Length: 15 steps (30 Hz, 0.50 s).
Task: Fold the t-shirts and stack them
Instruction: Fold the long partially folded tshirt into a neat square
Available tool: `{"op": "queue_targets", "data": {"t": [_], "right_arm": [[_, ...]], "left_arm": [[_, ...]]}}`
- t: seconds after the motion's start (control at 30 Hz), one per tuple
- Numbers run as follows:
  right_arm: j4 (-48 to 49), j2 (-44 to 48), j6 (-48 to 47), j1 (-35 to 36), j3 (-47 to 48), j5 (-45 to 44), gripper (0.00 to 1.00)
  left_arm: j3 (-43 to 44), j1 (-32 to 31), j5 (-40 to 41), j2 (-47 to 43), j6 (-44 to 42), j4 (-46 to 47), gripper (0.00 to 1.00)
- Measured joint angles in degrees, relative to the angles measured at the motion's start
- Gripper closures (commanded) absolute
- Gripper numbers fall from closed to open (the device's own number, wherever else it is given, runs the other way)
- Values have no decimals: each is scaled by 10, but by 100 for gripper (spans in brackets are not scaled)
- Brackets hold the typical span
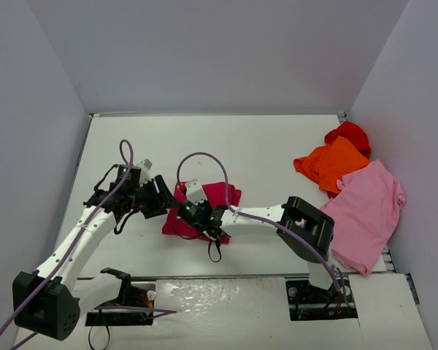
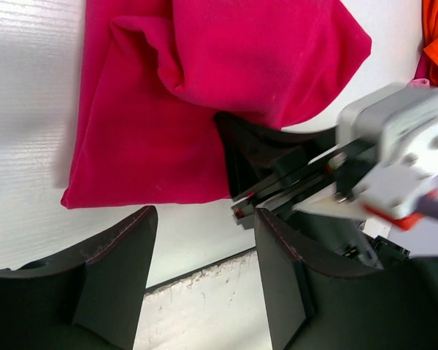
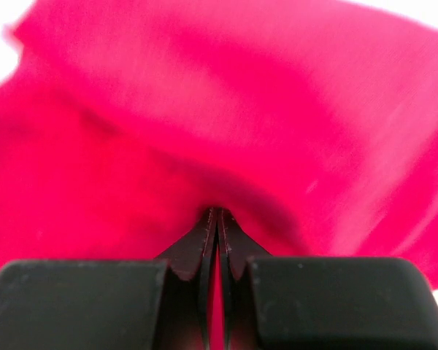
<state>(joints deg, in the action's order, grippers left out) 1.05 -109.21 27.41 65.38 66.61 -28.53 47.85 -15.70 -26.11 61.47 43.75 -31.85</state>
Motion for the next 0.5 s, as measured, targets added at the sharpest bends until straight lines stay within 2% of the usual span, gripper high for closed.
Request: {"op": "queue_targets", "data": {"t": [0.4, 0.5], "right_arm": [[1, 0, -75, -102, 33, 6, 100], [-6, -6, -100, -128, 66, 7, 100]], "left_arm": [[-12, 0, -3, 0, 0, 16, 48], [-29, 0, -8, 1, 1, 29, 49]]}}
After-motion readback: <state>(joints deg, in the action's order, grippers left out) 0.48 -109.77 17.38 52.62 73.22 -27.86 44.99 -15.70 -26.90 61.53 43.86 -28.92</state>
